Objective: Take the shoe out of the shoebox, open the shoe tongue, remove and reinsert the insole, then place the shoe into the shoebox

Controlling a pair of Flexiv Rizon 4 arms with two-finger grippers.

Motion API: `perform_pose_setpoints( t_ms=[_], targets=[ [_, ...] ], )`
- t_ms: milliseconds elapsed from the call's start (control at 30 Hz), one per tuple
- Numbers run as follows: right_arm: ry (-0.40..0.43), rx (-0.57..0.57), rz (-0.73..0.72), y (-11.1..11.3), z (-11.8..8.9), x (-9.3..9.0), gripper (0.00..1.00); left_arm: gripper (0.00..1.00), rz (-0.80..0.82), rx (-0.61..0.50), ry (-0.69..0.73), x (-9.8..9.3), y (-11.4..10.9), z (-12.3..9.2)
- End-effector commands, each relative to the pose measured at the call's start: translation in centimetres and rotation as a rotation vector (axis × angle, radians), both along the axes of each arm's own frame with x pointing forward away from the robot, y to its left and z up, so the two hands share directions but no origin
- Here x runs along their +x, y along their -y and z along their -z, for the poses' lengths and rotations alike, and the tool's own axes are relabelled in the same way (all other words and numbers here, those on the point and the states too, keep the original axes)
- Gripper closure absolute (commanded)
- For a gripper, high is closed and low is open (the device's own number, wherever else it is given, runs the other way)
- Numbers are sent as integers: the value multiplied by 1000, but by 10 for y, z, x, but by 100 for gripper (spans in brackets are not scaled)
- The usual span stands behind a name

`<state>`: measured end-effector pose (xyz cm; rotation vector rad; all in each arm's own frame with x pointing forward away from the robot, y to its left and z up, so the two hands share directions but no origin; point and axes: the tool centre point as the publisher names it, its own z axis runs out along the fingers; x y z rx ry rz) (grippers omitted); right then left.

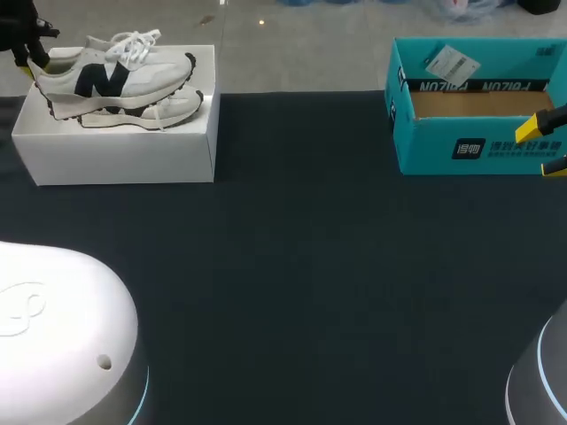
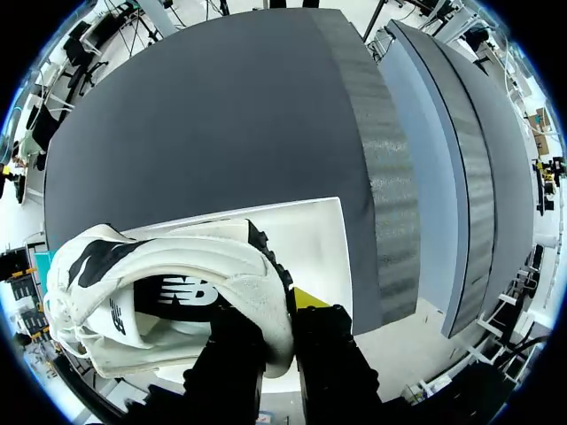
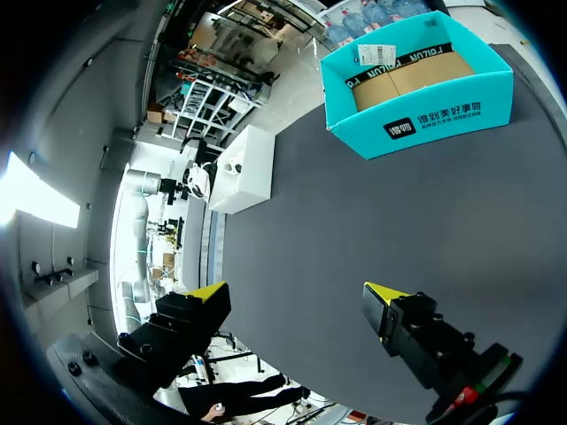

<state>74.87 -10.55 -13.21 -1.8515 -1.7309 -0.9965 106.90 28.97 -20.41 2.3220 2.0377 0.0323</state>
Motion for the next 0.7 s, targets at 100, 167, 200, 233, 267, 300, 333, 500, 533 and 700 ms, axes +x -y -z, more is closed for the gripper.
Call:
perform_pose_setpoints(
  t_ms=[100, 167, 200, 233, 267, 300, 333, 500, 533, 700],
  targets=[
    [-2, -2, 1, 0, 0, 0, 0, 100, -3, -1, 64, -19, 0, -19],
    [-2, -2, 1, 0, 0, 0, 0, 100, -10, -17, 71, -19, -1, -20],
    [-2, -2, 1, 0, 0, 0, 0, 100, -15, -26, 72, -19, -2, -21],
    [-2, -2, 1, 0, 0, 0, 0, 100, -18, -31, 74, -17, -4, -21],
    [-2, -2, 1, 0, 0, 0, 0, 100, -18, -31, 74, -17, -4, -21],
    [-2, -2, 1, 0, 0, 0, 0, 100, -18, -31, 74, -17, -4, -21],
    [-2, -2, 1, 0, 0, 0, 0, 100, -18, -31, 74, -17, -4, -21],
    [-2, -2, 1, 0, 0, 0, 0, 100, -18, -31, 74, -17, -4, -21],
    [-2, -2, 1, 0, 0, 0, 0, 100, -18, -31, 74, -17, -4, -21],
    [-2, -2, 1, 0, 0, 0, 0, 100, -18, -31, 74, -17, -4, -21]
  ],
)
